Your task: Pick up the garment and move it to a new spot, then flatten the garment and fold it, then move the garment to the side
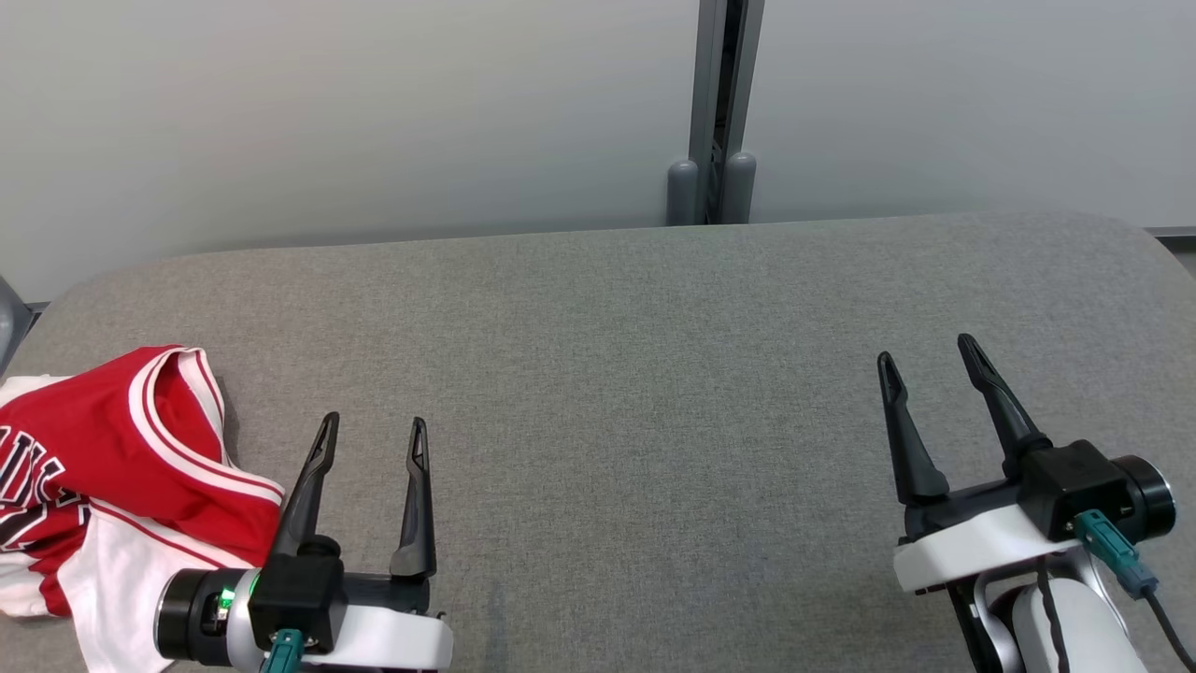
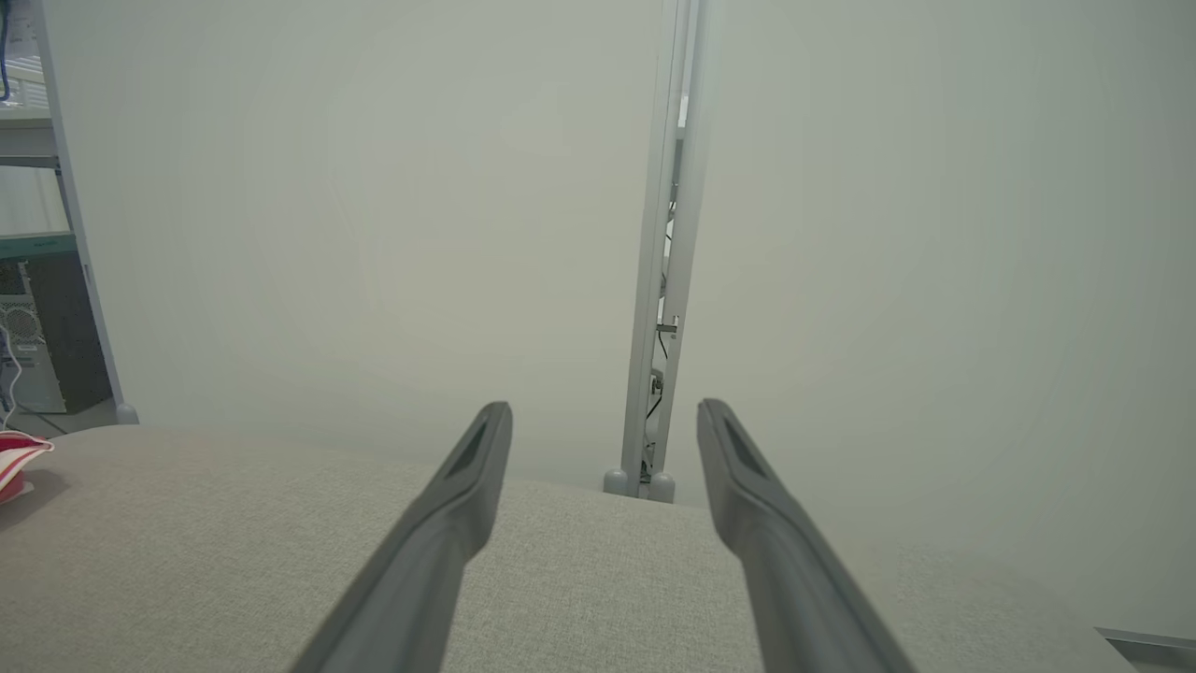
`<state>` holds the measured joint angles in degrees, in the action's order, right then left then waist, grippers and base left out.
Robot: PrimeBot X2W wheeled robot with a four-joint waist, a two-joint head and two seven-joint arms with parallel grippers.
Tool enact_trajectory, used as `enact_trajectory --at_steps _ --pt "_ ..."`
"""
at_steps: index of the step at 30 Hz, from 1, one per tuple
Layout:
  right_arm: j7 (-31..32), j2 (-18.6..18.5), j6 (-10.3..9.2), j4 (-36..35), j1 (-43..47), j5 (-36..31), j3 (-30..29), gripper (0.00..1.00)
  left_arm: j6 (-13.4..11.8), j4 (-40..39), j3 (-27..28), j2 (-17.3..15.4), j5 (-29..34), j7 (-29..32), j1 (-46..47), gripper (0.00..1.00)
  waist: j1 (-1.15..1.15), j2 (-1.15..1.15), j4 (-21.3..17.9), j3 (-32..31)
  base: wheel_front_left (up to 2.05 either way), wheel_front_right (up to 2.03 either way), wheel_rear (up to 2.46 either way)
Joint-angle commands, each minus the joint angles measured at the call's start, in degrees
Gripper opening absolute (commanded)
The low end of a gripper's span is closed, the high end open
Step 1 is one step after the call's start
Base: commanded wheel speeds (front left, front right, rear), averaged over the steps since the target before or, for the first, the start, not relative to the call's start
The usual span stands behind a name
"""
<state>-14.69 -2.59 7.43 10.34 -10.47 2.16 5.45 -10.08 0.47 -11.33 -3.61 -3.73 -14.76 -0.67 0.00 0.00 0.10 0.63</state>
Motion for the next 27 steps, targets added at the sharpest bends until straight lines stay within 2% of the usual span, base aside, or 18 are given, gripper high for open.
enact_trajectory --at_steps 1,18,23,27 --pt "-0.7 -0.5 0.10 0.1 -0.8 -1.2 0.0 1.00 0.2 -0.4 0.2 -0.2 1.2 -0.5 -0.3 1.00 0.00 0.00 0.0 0.0 0.00 0.00 0.00" --pt "-0.6 -0.5 0.10 0.6 -0.2 -0.2 -0.6 1.00 1.9 1.2 1.1 0.5 1.1 -0.4 -0.2 1.00 0.00 0.00 1.1 0.1 0.00 0.00 0.00" --pt "-0.6 -0.5 0.10 0.3 0.4 0.2 -0.2 1.00 2.4 1.4 1.2 0.5 1.2 -0.4 0.1 1.00 0.00 0.00 3.9 0.5 0.00 0.00 0.00" --pt "-0.6 -0.5 0.10 0.2 1.0 0.3 0.2 1.00 2.6 1.5 1.1 0.5 1.3 -0.4 0.1 1.00 0.00 0.00 8.0 0.5 0.00 0.00 0.00"
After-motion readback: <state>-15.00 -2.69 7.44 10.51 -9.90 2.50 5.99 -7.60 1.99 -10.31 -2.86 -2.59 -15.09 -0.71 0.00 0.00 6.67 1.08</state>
